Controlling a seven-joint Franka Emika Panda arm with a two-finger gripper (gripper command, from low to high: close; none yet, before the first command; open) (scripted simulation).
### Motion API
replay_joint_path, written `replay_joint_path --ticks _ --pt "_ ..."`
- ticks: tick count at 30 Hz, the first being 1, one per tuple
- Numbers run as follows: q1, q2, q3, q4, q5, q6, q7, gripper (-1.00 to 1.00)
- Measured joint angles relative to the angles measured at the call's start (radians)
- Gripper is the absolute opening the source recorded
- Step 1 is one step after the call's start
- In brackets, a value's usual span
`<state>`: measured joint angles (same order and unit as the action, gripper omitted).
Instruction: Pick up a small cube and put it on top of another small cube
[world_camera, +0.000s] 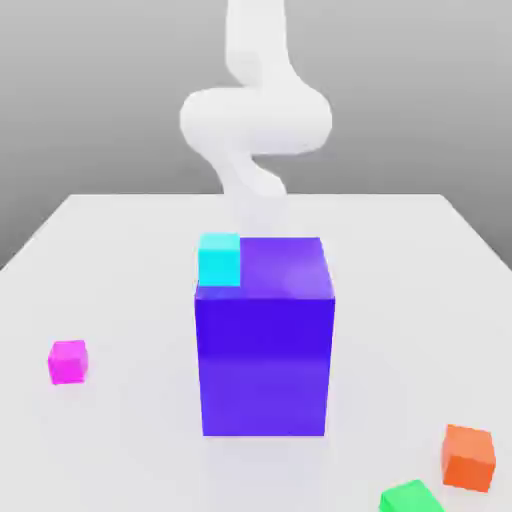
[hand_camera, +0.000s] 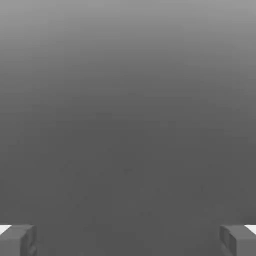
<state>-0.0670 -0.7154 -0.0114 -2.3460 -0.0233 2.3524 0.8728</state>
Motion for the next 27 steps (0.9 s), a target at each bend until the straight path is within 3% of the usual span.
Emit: replay_joint_path --ticks 16,22,27 --pt "-0.396 0.546 -0.163 -0.297 -0.067 0.341 0.411 0.0" --pt "-0.534 0.753 -0.237 -0.408 0.05 0.469 0.462 0.0" --pt "-0.614 0.933 -0.128 -0.396 0.19 0.604 0.383 0.0"
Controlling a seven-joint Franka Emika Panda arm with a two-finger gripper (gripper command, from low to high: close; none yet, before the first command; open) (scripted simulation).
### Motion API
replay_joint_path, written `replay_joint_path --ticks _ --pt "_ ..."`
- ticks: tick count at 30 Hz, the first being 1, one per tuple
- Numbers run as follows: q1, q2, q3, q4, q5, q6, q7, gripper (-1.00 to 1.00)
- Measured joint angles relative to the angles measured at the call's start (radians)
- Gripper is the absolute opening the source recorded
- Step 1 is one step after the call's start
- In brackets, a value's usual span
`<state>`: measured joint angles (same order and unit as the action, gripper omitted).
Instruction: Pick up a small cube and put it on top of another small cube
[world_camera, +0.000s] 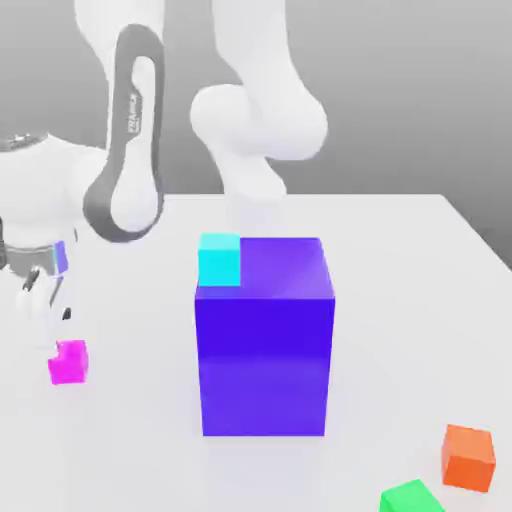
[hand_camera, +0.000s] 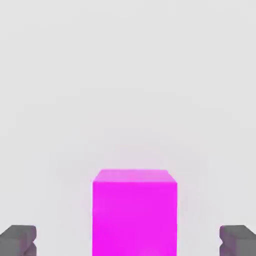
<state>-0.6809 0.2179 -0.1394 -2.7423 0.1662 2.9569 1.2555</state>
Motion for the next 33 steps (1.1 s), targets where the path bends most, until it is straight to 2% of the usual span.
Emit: replay_joint_path --ticks 2,3,11,17,33 --pt "-0.045 0.072 0.051 0.014 0.03 0.058 -0.024 0.0" --pt "-0.058 0.094 0.066 0.018 0.038 0.076 -0.03 -1.0" --pt "-0.049 0.069 0.055 0.013 0.022 0.057 -0.017 -1.0" --pt "-0.001 -0.13 -0.018 -0.015 -0.124 -0.104 0.074 -1.0" --pt "0.452 -0.023 0.351 0.384 -0.291 -0.378 0.077 -1.0"
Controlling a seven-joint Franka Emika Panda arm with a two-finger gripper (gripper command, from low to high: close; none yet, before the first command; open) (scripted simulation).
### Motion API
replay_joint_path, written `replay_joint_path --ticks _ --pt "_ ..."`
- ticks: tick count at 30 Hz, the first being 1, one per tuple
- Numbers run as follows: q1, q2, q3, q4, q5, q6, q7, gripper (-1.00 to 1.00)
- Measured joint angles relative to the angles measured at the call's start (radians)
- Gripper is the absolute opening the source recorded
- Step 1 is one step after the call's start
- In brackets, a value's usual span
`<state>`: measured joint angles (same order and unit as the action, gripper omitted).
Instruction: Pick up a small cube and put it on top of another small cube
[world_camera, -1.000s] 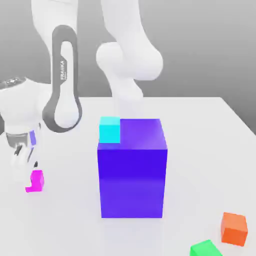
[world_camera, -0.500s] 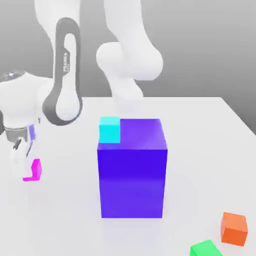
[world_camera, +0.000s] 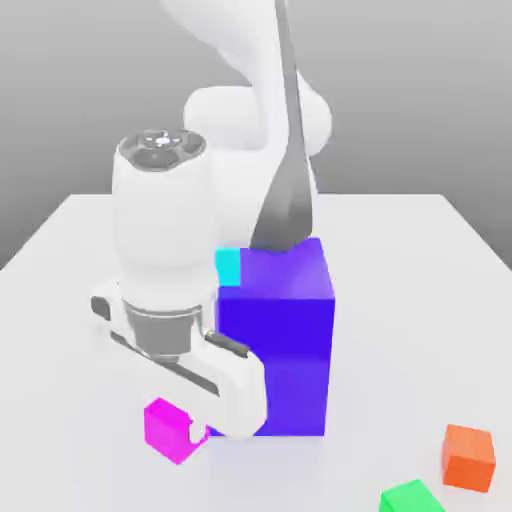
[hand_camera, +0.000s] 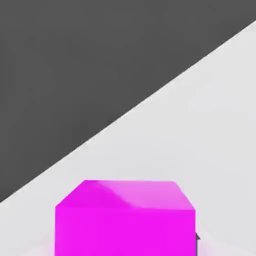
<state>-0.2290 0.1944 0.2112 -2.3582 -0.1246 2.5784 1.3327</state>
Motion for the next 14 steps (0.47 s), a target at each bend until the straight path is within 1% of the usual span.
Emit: replay_joint_path --ticks 6,8,10,11,14 --pt "0.154 0.073 0.126 0.112 -0.043 -0.066 0.043 -1.0" --pt "0.188 0.131 0.125 0.122 -0.065 -0.037 0.077 -1.0" --pt "0.217 0.199 0.099 0.129 -0.102 0.019 0.108 -1.0" --pt "0.229 0.23 0.085 0.132 -0.119 0.045 0.121 1.0" --pt "0.229 0.23 0.085 0.132 -0.119 0.045 0.121 1.0"
